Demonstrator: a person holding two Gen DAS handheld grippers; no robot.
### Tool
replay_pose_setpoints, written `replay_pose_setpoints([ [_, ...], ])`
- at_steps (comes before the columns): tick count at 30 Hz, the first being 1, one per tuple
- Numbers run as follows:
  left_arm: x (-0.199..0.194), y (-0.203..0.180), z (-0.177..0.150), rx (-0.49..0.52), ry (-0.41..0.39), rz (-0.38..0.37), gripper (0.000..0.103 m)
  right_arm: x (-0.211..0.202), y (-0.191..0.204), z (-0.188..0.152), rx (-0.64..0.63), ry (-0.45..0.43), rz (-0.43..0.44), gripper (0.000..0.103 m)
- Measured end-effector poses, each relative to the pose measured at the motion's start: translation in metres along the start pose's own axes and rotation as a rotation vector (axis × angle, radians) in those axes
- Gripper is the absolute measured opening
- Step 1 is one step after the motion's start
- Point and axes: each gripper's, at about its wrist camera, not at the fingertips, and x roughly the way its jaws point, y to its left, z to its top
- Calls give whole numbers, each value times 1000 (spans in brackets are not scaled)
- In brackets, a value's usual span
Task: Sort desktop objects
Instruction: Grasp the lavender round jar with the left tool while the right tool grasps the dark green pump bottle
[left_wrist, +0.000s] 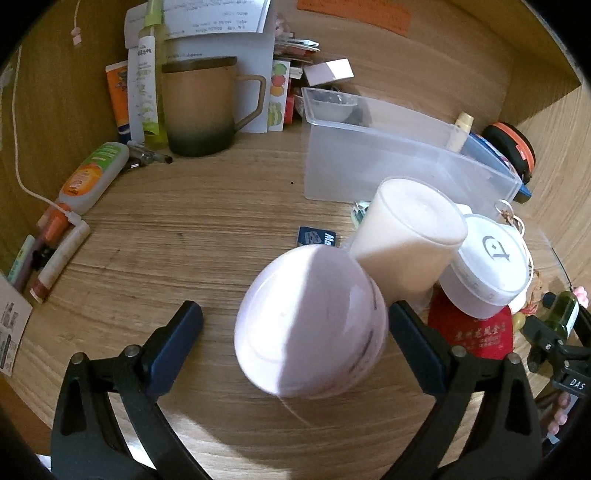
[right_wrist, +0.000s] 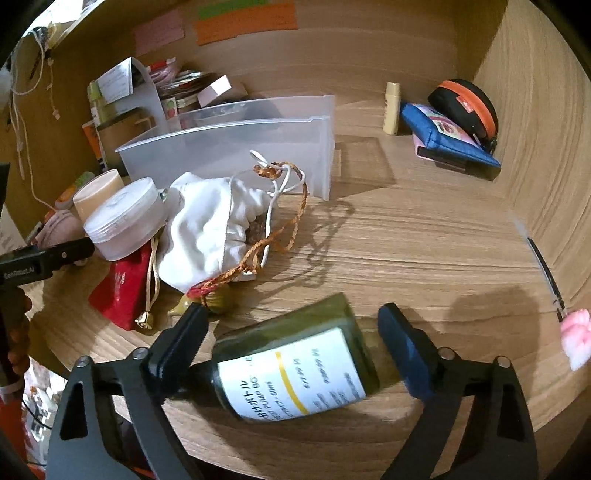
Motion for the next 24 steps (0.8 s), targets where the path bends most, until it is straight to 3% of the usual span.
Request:
replay_pose_setpoints([
  [5,-2,6,1,-14,-5,-11,86,-1,1,0,-7,-9,14,78],
  [13,-5,5,-1,-4,-21,-29,74,-3,-1,-1,21,-15,31,77],
  [15,-6,3,-1,3,-29,-35,64,-4,-3,-1,30,-15,35,77],
  [24,-8,5,1,23,-34,11,64,-22,-6,12,20,-61,24,77],
])
